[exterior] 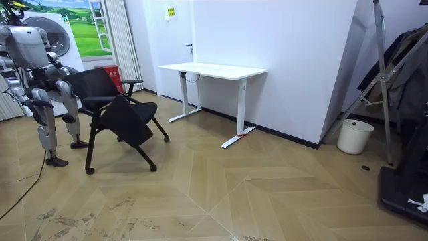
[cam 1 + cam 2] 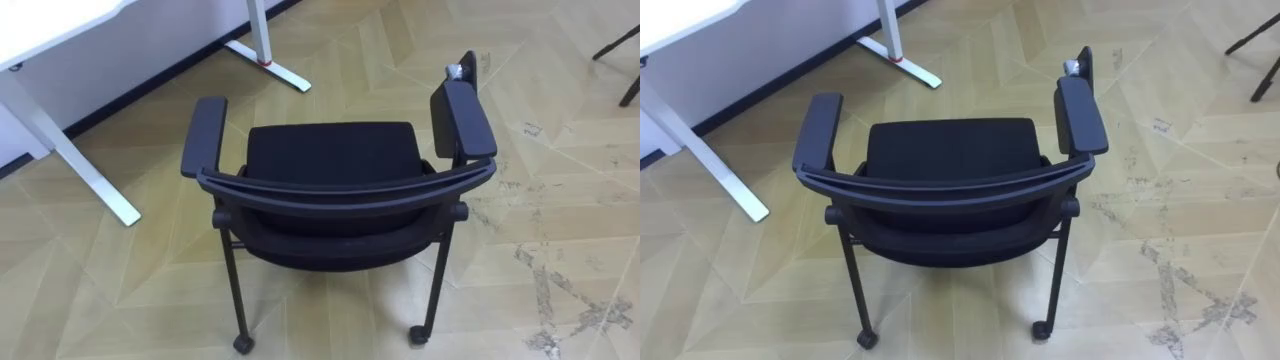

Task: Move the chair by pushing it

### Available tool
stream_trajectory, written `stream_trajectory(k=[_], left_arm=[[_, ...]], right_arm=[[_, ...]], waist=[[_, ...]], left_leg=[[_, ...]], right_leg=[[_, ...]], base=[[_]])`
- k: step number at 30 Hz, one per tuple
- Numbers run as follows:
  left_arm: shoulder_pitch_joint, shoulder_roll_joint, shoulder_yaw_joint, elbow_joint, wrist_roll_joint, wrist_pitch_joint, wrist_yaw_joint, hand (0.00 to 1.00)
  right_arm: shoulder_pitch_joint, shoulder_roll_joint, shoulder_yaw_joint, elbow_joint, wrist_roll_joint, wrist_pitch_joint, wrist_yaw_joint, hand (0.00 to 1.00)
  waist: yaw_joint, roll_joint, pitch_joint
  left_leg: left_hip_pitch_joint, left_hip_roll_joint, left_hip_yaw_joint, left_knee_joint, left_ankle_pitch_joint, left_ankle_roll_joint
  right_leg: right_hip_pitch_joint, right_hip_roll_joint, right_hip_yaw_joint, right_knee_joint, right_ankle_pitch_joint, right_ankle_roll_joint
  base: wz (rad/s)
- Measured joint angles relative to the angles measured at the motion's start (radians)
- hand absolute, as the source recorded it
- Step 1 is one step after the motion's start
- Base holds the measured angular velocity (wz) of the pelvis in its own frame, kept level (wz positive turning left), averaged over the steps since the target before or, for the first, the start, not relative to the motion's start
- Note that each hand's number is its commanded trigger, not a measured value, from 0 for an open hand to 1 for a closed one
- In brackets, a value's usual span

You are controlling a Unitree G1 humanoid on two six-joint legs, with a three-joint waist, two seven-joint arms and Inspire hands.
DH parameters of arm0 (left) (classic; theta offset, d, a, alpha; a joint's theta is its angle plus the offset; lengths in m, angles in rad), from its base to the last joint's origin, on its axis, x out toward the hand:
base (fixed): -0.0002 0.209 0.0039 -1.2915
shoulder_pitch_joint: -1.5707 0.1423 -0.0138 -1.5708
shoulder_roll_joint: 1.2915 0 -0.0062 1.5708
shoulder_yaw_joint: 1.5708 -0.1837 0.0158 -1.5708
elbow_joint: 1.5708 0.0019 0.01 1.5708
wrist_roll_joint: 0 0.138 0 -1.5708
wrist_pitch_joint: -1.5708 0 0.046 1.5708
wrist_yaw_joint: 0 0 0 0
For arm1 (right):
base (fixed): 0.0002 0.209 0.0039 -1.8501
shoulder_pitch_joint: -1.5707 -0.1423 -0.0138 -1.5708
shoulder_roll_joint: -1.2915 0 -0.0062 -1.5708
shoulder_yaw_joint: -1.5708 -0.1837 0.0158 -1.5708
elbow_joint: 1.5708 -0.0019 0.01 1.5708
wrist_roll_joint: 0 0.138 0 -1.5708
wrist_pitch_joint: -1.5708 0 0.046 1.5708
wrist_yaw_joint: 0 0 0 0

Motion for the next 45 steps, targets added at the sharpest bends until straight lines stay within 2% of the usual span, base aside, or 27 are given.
stream_trajectory(k=[4, 9, 13, 20, 32, 36, 45], left_arm=[[0.000, -0.009, 0.010, 0.001, 0.001, 0.000, 0.018, 0.00], [0.002, -0.009, 0.016, 0.002, 0.000, 0.003, 0.022, 0.00], [0.002, -0.010, 0.027, 0.002, 0.000, 0.017, 0.022, 0.00], [0.002, -0.010, 0.029, 0.003, 0.000, 0.022, 0.022, 0.00], [0.010, -0.017, 0.037, 0.009, -0.003, 0.023, 0.063, 0.00], [0.024, -0.023, 0.065, 0.008, -0.014, 0.026, 0.084, 0.00], [0.046, -0.024, 0.131, 0.007, -0.082, 0.048, 0.149, 0.00]], right_arm=[[0.000, 0.000, -0.001, 0.000, 0.000, 0.000, 0.001, 0.00], [-0.001, 0.001, -0.006, 0.005, -0.002, 0.003, 0.001, 0.00], [-0.001, 0.002, -0.026, 0.008, -0.002, 0.023, 0.002, 0.00], [-0.002, 0.003, -0.031, 0.010, -0.003, 0.023, -0.004, 0.00], [-0.002, 0.005, -0.040, 0.022, 0.002, 0.025, -0.049, 0.00], [-0.002, 0.006, -0.042, 0.035, 0.037, 0.044, -0.059, 0.00], [0.002, 0.005, -0.064, 0.040, 0.096, 0.066, -0.071, 0.00]], waist=[[-0.001, -0.002, 0.0003], [-0.001, -0.005, 0.0011], [0.000, -0.008, 0.0020], [0.000, -0.013, 0.0045], [0.000, -0.013, -0.0011], [0.000, -0.020, 0.0003], [0.000, -0.011, -0.0044]], left_leg=[[0.001, 0.000, 0.004, 0.000, 0.000, 0.000], [0.005, 0.000, 0.010, 0.000, 0.000, 0.000], [0.007, 0.000, 0.009, 0.000, 0.000, 0.000], [0.007, 0.000, 0.010, 0.000, 0.000, 0.000], [0.010, 0.000, 0.011, 0.000, 0.000, 0.000], [0.014, 0.000, 0.011, 0.000, 0.000, 0.000], [0.018, 0.000, 0.011, 0.000, -0.005, 0.000]], right_leg=[[0.000, 0.000, 0.002, -0.001, 0.000, 0.000], [0.003, -0.001, 0.007, -0.001, 0.000, 0.000], [0.004, -0.001, 0.009, 0.000, 0.000, 0.000], [0.004, -0.001, 0.007, -0.001, 0.000, 0.000], [0.005, -0.001, 0.010, 0.000, 0.000, 0.000], [0.012, -0.001, 0.009, -0.001, -0.001, 0.000], [0.014, -0.001, 0.006, -0.001, -0.007, 0.000]], base=[[0.00], [0.00], [0.00], [0.00], [0.00], [0.00], [0.00]])
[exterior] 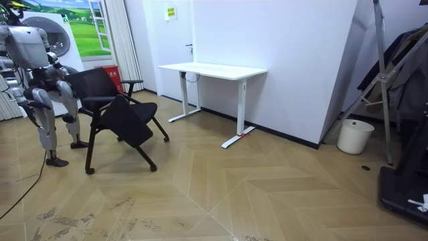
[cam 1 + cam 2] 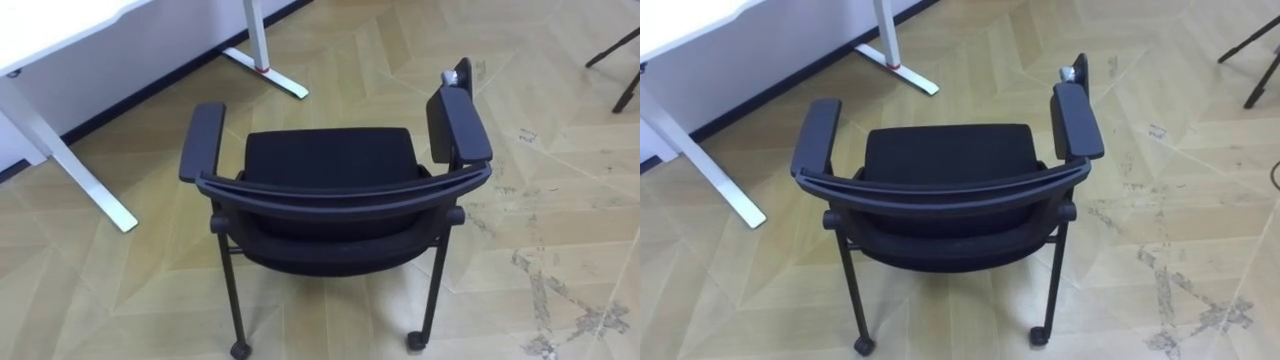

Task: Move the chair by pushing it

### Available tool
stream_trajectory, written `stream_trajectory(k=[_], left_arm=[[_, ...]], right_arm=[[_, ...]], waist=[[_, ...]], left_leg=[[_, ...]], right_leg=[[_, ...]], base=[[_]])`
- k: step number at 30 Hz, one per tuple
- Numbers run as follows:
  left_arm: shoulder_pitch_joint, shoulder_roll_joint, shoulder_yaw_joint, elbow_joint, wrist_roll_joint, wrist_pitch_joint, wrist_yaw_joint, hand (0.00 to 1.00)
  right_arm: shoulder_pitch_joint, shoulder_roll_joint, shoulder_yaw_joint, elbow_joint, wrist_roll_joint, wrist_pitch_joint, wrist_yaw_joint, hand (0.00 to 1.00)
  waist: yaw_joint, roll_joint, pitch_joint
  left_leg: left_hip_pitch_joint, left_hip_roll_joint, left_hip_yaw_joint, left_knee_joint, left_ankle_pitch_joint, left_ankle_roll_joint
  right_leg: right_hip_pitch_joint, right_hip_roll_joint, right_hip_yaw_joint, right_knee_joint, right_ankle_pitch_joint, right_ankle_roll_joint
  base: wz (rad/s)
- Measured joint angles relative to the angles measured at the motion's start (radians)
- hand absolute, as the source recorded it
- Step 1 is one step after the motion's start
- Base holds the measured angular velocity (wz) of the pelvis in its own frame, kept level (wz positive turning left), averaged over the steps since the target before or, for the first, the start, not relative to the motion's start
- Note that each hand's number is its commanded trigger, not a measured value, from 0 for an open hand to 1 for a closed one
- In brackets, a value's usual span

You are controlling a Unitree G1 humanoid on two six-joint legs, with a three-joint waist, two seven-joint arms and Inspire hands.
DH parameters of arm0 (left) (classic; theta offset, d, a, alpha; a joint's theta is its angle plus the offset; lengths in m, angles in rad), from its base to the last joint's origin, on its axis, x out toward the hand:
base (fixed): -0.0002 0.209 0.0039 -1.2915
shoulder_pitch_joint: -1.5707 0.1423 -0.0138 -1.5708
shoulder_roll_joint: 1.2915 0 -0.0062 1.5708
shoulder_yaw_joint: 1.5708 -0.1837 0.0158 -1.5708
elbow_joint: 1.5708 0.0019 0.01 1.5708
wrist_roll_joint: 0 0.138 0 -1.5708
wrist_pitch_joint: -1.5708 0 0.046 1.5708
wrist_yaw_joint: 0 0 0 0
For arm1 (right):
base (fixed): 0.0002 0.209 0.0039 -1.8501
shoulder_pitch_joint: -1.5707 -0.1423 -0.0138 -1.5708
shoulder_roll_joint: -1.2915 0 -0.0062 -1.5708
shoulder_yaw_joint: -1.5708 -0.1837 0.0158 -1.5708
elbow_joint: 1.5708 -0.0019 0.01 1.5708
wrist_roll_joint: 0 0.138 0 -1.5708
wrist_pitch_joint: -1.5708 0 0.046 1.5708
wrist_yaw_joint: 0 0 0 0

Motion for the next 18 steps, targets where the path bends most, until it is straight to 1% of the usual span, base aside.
stream_trajectory(k=[4, 5, 6, 7, 9, 10, 11, 13, 14, 15, 16, 18], left_arm=[[0.002, 0.001, 0.055, -0.006, 0.000, 0.000, 0.029, 0.00], [0.003, 0.003, 0.061, -0.006, 0.000, 0.000, 0.034, 0.00], [0.005, 0.003, 0.078, -0.006, 0.000, 0.001, 0.047, 0.00], [0.004, 0.003, 0.095, -0.006, 0.000, 0.005, 0.059, 0.00], [-0.011, 0.006, 0.117, -0.009, 0.001, 0.019, 0.077, 0.00], [-0.021, 0.010, 0.134, -0.009, 0.002, 0.020, 0.088, 0.00], [-0.027, 0.014, 0.139, -0.009, 0.003, 0.020, 0.090, 0.00], [-0.041, 0.038, 0.174, -0.049, 0.004, 0.022, 0.106, 0.00], [-0.043, 0.047, 0.174, -0.060, 0.004, 0.020, 0.112, 0.00], [-0.046, 0.062, 0.176, -0.085, 0.005, 0.019, 0.122, 0.00], [-0.051, 0.074, 0.184, -0.100, 0.025, 0.019, 0.132, 0.00], [-0.057, 0.086, 0.208, -0.132, 0.046, 0.020, 0.148, 0.00]], right_arm=[[0.001, -0.006, -0.039, 0.000, -0.022, 0.000, -0.001, 0.00], [0.003, -0.008, -0.043, 0.000, -0.022, 0.000, 0.000, 0.00], [0.005, -0.010, -0.045, -0.001, -0.029, 0.000, 0.000, 0.00], [0.006, -0.011, -0.054, -0.003, -0.030, 0.000, 0.002, 0.00], [0.007, -0.014, -0.067, -0.003, -0.034, 0.001, 0.002, 0.00], [0.002, -0.014, -0.082, -0.003, -0.041, 0.000, 0.001, 0.00], [0.000, -0.015, -0.088, -0.002, -0.044, 0.000, 0.001, 0.00], [-0.004, -0.017, -0.124, 0.000, -0.076, 0.000, 0.002, 0.00], [-0.004, -0.021, -0.128, 0.000, -0.083, 0.000, 0.001, 0.00], [-0.005, -0.029, -0.135, -0.001, -0.093, 0.000, 0.001, 0.00], [-0.007, -0.037, -0.154, -0.001, -0.116, 0.000, 0.000, 0.00], [-0.006, -0.048, -0.172, -0.001, -0.119, 0.000, -0.001, 0.00]], waist=[[0.000, 0.004, -0.0010], [0.000, 0.004, 0.0002], [0.002, 0.008, 0.0031], [0.002, 0.010, 0.0030], [0.003, 0.014, 0.0015], [0.000, 0.022, 0.0027], [0.000, 0.023, 0.0023], [-0.003, 0.027, 0.0030], [-0.003, 0.028, 0.0030], [-0.002, 0.032, 0.0032], [-0.002, 0.036, 0.0017], [-0.003, 0.040, 0.0012]], left_leg=[[0.006, 0.000, 0.000, 0.002, -0.006, 0.001], [0.009, 0.000, 0.000, 0.001, -0.007, 0.001], [0.018, 0.000, 0.000, 0.001, -0.010, 0.001], [0.023, 0.000, 0.000, 0.002, -0.016, 0.001], [0.026, 0.001, -0.001, 0.004, -0.024, 0.003], [0.026, 0.001, -0.001, 0.004, -0.027, 0.004], [0.026, 0.001, -0.001, 0.005, -0.027, 0.005], [0.027, 0.001, -0.001, 0.005, -0.030, 0.004], [0.028, 0.001, -0.002, 0.004, -0.030, 0.003], [0.029, 0.001, -0.001, 0.004, -0.032, 0.003], [0.030, 0.001, -0.001, 0.004, -0.032, 0.003], [0.034, 0.001, -0.001, 0.003, -0.032, 0.003]], right_leg=[[0.009, 0.000, 0.001, 0.002, 0.000, 0.000], [0.013, 0.000, 0.001, 0.002, 0.000, 0.000], [0.020, 0.000, 0.003, 0.001, -0.001, 0.001], [0.023, 0.000, 0.003, 0.000, -0.008, 0.002], [0.023, 0.000, 0.003, 0.007, -0.012, 0.003], [0.024, 0.000, 0.003, 0.007, -0.013, 0.004], [0.024, 0.000, 0.003, 0.007, -0.013, 0.004], [0.025, 0.001, 0.003, 0.017, -0.013, 0.004], [0.025, 0.000, 0.003, 0.019, -0.013, 0.003], [0.026, 0.000, 0.003, 0.019, -0.014, 0.004], [0.026, 0.000, 0.003, 0.019, -0.014, 0.004], [0.030, 0.000, 0.003, 0.019, -0.014, 0.004]], base=[[0.00], [0.00], [0.00], [0.00], [0.00], [0.00], [0.00], [0.00], [0.00], [0.00], [0.00], [0.00]])
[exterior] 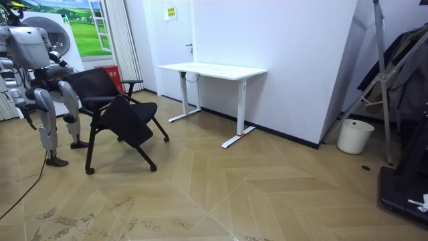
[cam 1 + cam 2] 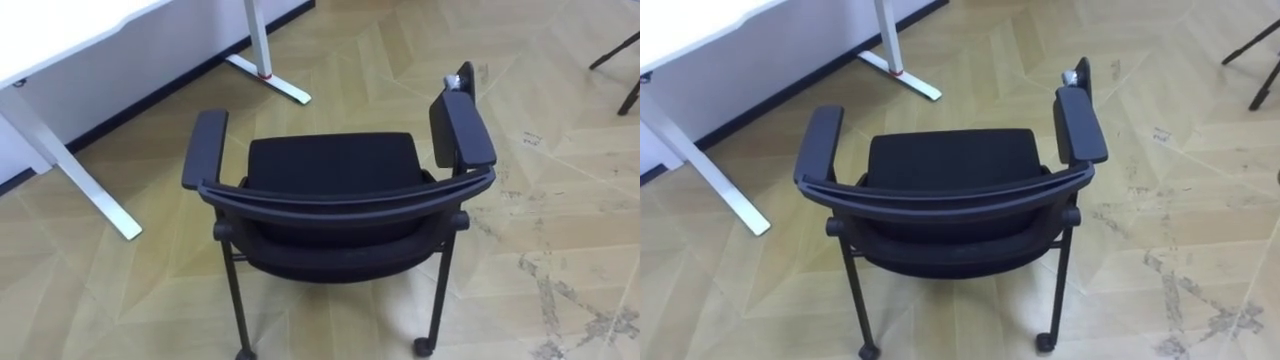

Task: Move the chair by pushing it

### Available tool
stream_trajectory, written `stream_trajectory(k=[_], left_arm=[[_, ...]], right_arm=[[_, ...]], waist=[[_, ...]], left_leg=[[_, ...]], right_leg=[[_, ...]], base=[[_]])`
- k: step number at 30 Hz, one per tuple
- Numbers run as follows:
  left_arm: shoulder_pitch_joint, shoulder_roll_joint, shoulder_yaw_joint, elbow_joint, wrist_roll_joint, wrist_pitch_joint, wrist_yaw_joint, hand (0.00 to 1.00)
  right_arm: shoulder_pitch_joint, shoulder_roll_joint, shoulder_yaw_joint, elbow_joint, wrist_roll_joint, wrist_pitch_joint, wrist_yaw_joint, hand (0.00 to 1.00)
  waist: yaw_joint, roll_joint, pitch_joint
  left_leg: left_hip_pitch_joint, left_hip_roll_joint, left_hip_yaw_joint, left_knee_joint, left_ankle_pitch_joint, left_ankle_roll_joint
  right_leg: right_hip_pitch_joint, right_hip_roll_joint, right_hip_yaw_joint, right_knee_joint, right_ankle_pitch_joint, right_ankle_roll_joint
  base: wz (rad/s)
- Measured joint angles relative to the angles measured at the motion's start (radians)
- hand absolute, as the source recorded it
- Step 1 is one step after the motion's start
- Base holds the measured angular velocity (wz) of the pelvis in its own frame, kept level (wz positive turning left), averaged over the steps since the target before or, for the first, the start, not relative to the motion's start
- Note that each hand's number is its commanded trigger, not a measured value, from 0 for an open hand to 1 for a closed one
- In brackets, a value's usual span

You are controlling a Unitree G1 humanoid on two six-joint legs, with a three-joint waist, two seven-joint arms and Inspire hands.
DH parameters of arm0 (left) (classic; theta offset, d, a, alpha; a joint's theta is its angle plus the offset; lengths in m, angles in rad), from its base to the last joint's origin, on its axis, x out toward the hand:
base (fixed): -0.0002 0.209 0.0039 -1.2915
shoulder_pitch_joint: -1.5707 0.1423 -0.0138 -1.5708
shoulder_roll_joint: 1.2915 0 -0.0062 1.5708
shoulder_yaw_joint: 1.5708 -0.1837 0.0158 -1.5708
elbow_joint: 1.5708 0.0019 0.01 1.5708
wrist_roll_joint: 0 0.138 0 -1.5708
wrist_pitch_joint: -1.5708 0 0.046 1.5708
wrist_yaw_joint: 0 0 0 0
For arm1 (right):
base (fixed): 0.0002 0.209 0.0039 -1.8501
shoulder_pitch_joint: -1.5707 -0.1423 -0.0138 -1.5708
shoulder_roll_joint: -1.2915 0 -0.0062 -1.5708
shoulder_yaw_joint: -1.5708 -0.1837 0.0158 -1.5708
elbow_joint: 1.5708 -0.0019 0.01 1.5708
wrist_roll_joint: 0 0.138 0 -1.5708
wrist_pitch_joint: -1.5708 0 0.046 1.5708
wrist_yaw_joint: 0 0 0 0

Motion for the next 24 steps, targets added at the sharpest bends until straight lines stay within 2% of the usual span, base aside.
stream_trajectory(k=[2, 3, 5, 8, 11, 13, 17, 20, 22, 24], left_arm=[[-0.013, 0.014, 0.007, -0.008, 0.012, -0.001, 0.015, 0.00], [-0.019, 0.021, 0.006, -0.008, 0.029, -0.001, 0.024, 0.00], [-0.025, 0.029, 0.007, -0.045, 0.073, 0.005, 0.037, 0.00], [-0.056, 0.045, 0.007, -0.097, 0.178, 0.004, 0.049, 0.00], [-0.073, 0.051, 0.007, -0.156, 0.281, 0.001, 0.051, 0.00], [-0.075, 0.051, 0.006, -0.234, 0.345, 0.002, 0.055, 0.00], [-0.110, 0.067, 0.002, -0.328, 0.408, 0.002, 0.059, 0.00], [-0.111, 0.072, 0.000, -0.413, 0.530, 0.003, 0.074, 0.00], [-0.121, 0.070, -0.024, -0.466, 0.648, 0.005, 0.074, 0.00], [-0.123, 0.070, -0.052, -0.505, 0.708, 0.012, 0.073, 0.00]], right_arm=[[0.002, -0.008, -0.019, 0.000, 0.000, 0.000, -0.008, 0.00], [0.003, -0.013, -0.023, 0.002, 0.002, -0.001, -0.009, 0.00], [0.002, -0.015, -0.023, 0.001, -0.002, 0.000, -0.011, 0.00], [-0.012, -0.017, -0.040, 0.001, -0.029, 0.000, -0.020, 0.00], [-0.017, -0.021, -0.049, 0.002, -0.020, -0.003, -0.018, 0.00], [-0.013, -0.025, -0.048, 0.002, 0.004, -0.003, -0.021, 0.00], [-0.024, -0.028, -0.048, 0.002, -0.005, -0.003, -0.018, 0.00], [-0.035, -0.029, -0.049, 0.001, -0.033, -0.005, -0.008, 0.00], [-0.036, -0.029, -0.043, 0.001, -0.030, -0.006, -0.006, 0.00], [-0.038, -0.030, -0.027, 0.001, -0.025, -0.007, -0.005, 0.00]], waist=[[0.002, 0.009, 0.0006], [0.001, 0.011, 0.0041], [-0.001, 0.016, 0.0040], [0.002, 0.017, 0.0048], [-0.001, 0.020, 0.0016], [0.000, 0.022, 0.0006], [-0.006, 0.026, -0.0015], [-0.024, 0.033, -0.0043], [-0.025, 0.039, -0.0040], [-0.026, 0.043, -0.0038]], left_leg=[[0.003, 0.000, 0.000, 0.000, 0.000, 0.000], [0.009, 0.000, 0.000, 0.000, 0.000, 0.000], [0.014, 0.000, 0.000, 0.000, 0.000, 0.000], [0.011, -0.001, 0.001, 0.001, 0.000, 0.000], [0.011, -0.001, 0.000, 0.001, -0.001, 0.001], [0.011, -0.001, -0.001, 0.001, -0.001, 0.001], [0.000, -0.002, -0.002, 0.004, -0.001, 0.001], [-0.002, -0.002, -0.003, 0.004, -0.001, 0.001], [-0.002, -0.002, -0.004, 0.004, -0.001, 0.001], [-0.002, -0.002, -0.007, 0.004, -0.001, 0.001]], right_leg=[[0.004, 0.000, 0.000, 0.000, 0.000, 0.000], [0.009, -0.001, 0.000, -0.001, 0.000, 0.000], [0.015, -0.001, 0.000, 0.000, -0.001, 0.000], [0.013, -0.001, 0.001, 0.000, -0.004, 0.000], [0.013, -0.002, 0.001, 0.000, -0.005, 0.001], [0.014, -0.002, 0.001, 0.000, -0.005, 0.001], [0.012, -0.002, -0.001, -0.001, -0.004, 0.000], [0.008, -0.002, 0.000, -0.002, -0.004, 0.000], [0.007, -0.002, -0.001, -0.002, -0.004, 0.000], [0.009, -0.002, -0.004, -0.002, -0.004, 0.000]], base=[[0.00], [0.00], [0.00], [0.00], [0.00], [0.00], [0.03], [0.00], [0.00], [0.03]])
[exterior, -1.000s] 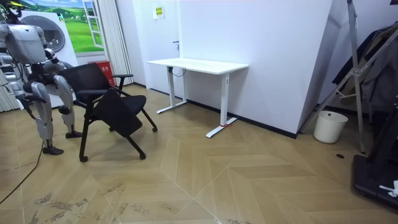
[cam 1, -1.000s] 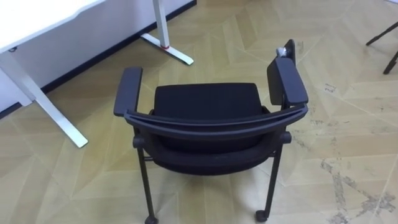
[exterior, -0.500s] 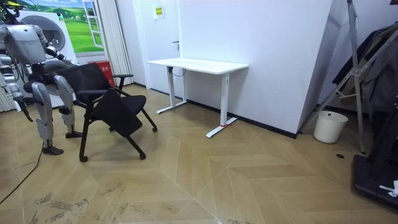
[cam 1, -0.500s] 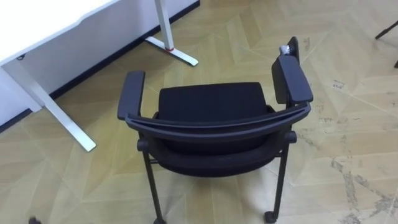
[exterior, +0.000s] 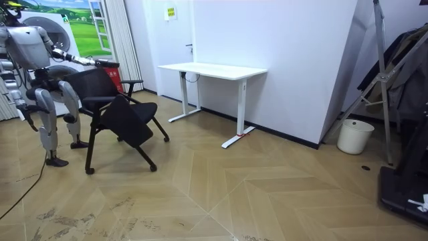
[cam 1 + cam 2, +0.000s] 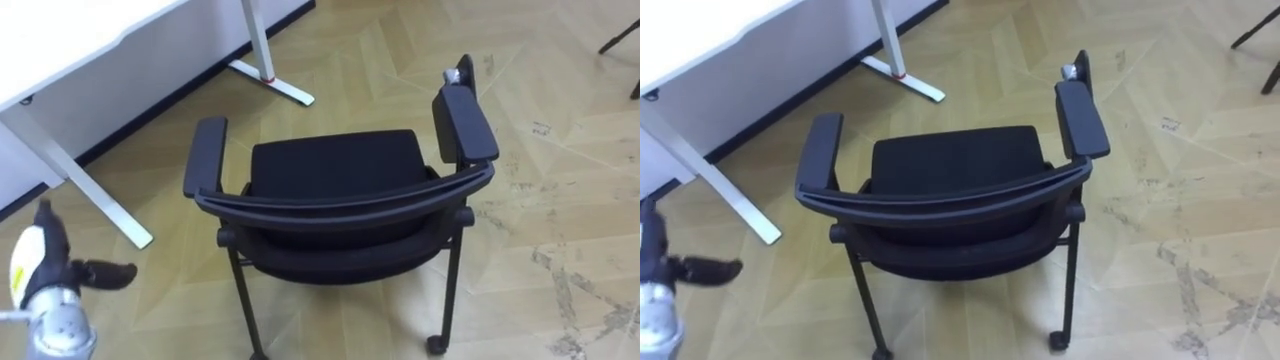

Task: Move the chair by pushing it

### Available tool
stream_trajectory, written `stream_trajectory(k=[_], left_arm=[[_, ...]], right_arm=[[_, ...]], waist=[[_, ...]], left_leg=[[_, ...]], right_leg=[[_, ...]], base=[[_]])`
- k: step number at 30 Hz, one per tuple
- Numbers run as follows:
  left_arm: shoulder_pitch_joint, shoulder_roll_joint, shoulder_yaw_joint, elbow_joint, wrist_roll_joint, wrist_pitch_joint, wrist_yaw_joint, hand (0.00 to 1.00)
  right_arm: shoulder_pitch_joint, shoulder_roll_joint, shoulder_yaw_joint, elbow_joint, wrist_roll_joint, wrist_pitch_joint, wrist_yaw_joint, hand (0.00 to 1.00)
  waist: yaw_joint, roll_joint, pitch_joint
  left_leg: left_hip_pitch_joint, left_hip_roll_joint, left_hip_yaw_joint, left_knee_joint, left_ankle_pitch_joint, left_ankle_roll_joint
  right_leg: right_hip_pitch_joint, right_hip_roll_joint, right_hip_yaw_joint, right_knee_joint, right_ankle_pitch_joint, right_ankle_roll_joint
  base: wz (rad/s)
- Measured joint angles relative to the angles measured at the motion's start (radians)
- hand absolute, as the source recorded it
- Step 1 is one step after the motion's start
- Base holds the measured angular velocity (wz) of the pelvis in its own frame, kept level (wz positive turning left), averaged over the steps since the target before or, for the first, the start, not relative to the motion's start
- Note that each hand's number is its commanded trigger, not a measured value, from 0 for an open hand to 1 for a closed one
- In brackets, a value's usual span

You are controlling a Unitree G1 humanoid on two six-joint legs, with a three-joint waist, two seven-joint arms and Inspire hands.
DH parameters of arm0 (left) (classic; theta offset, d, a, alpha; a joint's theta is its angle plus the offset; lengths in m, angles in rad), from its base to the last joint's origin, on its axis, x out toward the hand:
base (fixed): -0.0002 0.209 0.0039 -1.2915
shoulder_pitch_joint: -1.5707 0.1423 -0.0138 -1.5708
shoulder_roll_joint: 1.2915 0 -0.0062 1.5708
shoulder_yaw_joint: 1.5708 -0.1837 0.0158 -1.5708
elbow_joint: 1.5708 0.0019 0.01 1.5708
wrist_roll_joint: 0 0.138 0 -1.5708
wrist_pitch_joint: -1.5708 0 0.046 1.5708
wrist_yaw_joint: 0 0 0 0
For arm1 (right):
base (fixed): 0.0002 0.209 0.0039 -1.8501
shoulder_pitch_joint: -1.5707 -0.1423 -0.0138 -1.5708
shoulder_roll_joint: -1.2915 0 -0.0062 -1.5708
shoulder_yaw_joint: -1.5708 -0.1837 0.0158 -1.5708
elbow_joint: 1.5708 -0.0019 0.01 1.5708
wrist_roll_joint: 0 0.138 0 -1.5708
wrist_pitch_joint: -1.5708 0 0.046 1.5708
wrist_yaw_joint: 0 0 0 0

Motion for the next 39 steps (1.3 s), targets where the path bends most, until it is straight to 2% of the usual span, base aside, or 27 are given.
stream_trajectory(k=[5, 8, 11, 13, 17, 19, 24, 31, 39], left_arm=[[-0.006, 0.000, -0.069, -0.047, 0.065, 0.004, -0.005, 0.00], [-0.006, 0.000, -0.082, -0.090, 0.065, 0.013, -0.007, 0.00], [-0.006, 0.000, -0.082, -0.182, 0.089, 0.033, -0.013, 0.00], [-0.008, 0.001, -0.086, -0.258, 0.188, 0.052, -0.037, 0.00], [-0.033, 0.002, -0.123, -0.304, 0.274, 0.069, -0.071, 0.00], [-0.034, 0.001, -0.151, -0.322, 0.304, 0.081, -0.115, 0.00], [-0.034, 0.001, -0.173, -0.362, 0.327, 0.102, -0.169, 0.00], [-0.035, 0.003, -0.187, -0.434, 0.350, 0.122, -0.211, 0.00], [-0.050, 0.016, -0.207, -0.451, 0.383, 0.131, -0.311, 0.00]], right_arm=[[-0.002, -0.001, 0.020, 0.014, 0.000, -0.007, -0.001, 0.00], [-0.006, -0.001, 0.029, 0.029, 0.004, -0.005, -0.001, 0.00], [-0.008, -0.002, 0.028, 0.036, 0.021, -0.001, 0.000, 0.00], [-0.010, 0.001, 0.028, 0.039, 0.022, 0.005, 0.000, 0.00], [-0.015, -0.001, 0.046, 0.043, 0.021, 0.004, -0.001, 0.00], [-0.025, -0.002, 0.049, 0.044, 0.021, 0.004, 0.000, 0.00], [-0.031, -0.004, 0.049, 0.044, 0.020, 0.004, -0.001, 0.00], [-0.040, -0.015, 0.049, 0.050, 0.028, 0.004, -0.003, 0.00], [-0.061, -0.019, 0.059, 0.080, 0.027, -0.003, -0.002, 0.00]], waist=[[-0.015, 0.000, 0.0020], [-0.026, -0.010, 0.0080], [-0.026, -0.016, 0.0049], [-0.028, -0.017, 0.0041], [-0.028, -0.008, 0.0010], [-0.031, -0.002, 0.0001], [-0.032, 0.000, 0.0011], [-0.038, 0.013, 0.0118], [-0.053, 0.014, 0.0126]], left_leg=[[0.001, -0.001, -0.007, -0.001, 0.000, 0.000], [-0.003, -0.001, -0.008, 0.000, 0.000, 0.000], [-0.018, -0.002, -0.007, 0.002, 0.000, 0.000], [-0.022, -0.002, -0.007, 0.002, 0.000, 0.000], [-0.025, -0.002, -0.008, 0.005, 0.000, 0.000], [-0.024, -0.002, -0.007, 0.005, 0.000, 0.000], [-0.024, -0.002, -0.008, 0.006, 0.000, 0.000], [-0.024, -0.002, -0.012, 0.007, 0.000, 0.000], [-0.033, -0.003, -0.017, 0.022, 0.000, 0.000]], right_leg=[[0.002, 0.000, -0.005, 0.000, 0.000, 0.000], [-0.002, 0.000, -0.005, 0.000, 0.000, 0.000], [-0.018, 0.000, -0.002, 0.000, 0.001, 0.000], [-0.021, -0.001, -0.002, -0.001, 0.000, 0.000], [-0.021, -0.001, -0.003, 0.000, 0.000, 0.000], [-0.021, -0.001, -0.003, 0.000, 0.001, 0.000], [-0.018, -0.001, -0.005, 0.000, 0.001, 0.000], [-0.016, -0.001, -0.006, 0.000, 0.000, 0.000], [-0.016, -0.002, -0.006, -0.002, 0.000, 0.000]], base=[[0.03], [0.00], [0.00], [0.00], [0.00], [0.00], [0.00], [0.00], [0.00]])
